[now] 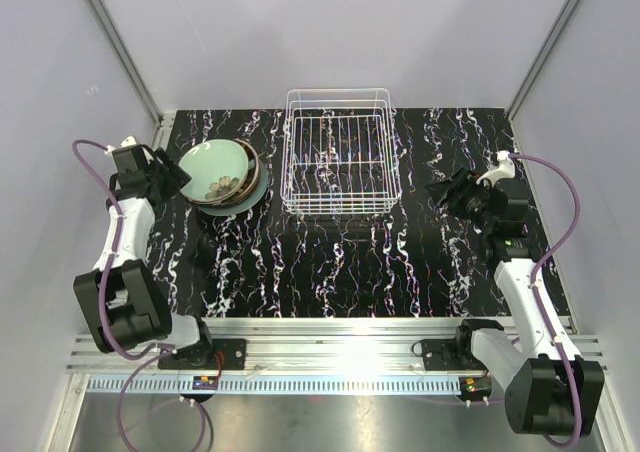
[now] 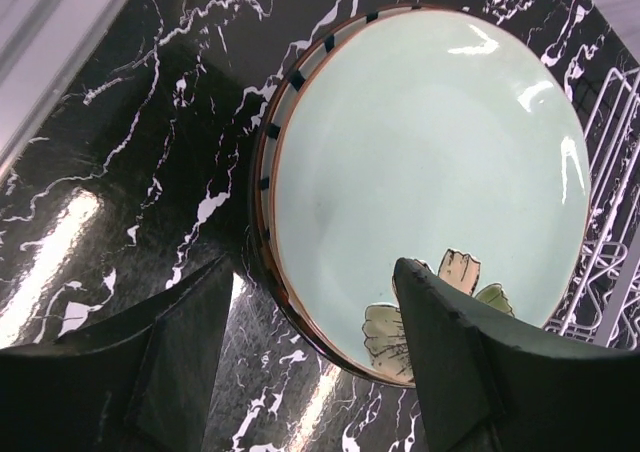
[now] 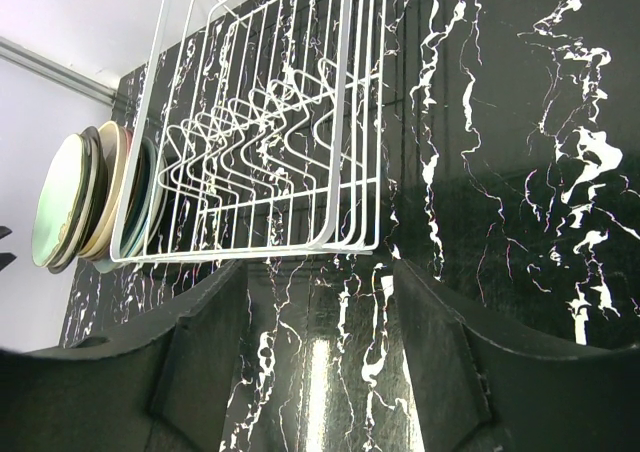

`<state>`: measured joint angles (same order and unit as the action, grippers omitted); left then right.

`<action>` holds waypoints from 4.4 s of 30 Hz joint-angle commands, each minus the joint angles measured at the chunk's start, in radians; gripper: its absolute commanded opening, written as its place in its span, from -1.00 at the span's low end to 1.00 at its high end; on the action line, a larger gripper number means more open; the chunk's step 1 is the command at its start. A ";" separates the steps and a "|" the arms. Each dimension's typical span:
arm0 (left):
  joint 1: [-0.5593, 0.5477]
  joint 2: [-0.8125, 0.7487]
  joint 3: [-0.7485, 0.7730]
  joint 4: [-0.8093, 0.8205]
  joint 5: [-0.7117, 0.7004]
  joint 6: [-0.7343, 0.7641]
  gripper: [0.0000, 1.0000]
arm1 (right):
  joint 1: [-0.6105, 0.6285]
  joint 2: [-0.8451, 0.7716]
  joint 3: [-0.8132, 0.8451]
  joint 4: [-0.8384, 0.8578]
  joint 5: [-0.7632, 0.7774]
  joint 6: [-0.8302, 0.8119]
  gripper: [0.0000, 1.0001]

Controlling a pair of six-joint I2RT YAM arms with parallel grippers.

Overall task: Load the plates into the dish rack
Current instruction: Grab a plate with the left arm

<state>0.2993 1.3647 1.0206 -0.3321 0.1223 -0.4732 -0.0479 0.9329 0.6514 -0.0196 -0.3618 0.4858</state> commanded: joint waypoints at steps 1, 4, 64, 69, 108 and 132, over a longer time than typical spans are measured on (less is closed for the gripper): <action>0.011 0.033 0.009 0.082 0.080 -0.021 0.35 | -0.003 0.009 0.010 0.049 -0.032 -0.010 0.33; 0.020 0.054 0.018 0.087 0.096 -0.016 0.32 | -0.003 0.007 0.013 0.050 -0.049 -0.012 0.33; 0.040 0.109 -0.037 0.156 0.183 0.002 -0.92 | 0.000 -0.005 0.045 0.027 -0.104 -0.015 0.15; 0.040 0.093 -0.048 0.154 0.183 -0.007 -1.00 | 0.117 0.004 0.102 0.027 -0.056 -0.033 0.18; 0.006 -0.105 -0.051 0.079 0.083 -0.007 -1.00 | 1.077 1.026 0.939 0.207 0.351 -0.983 0.40; -0.054 -0.191 -0.001 0.002 0.028 0.025 -1.00 | 1.132 1.365 1.277 0.176 0.452 -1.222 0.26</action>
<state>0.2668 1.2228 0.9668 -0.3710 0.1223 -0.4683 1.0782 2.2841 1.8545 0.1032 0.0505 -0.7055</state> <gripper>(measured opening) 0.089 0.645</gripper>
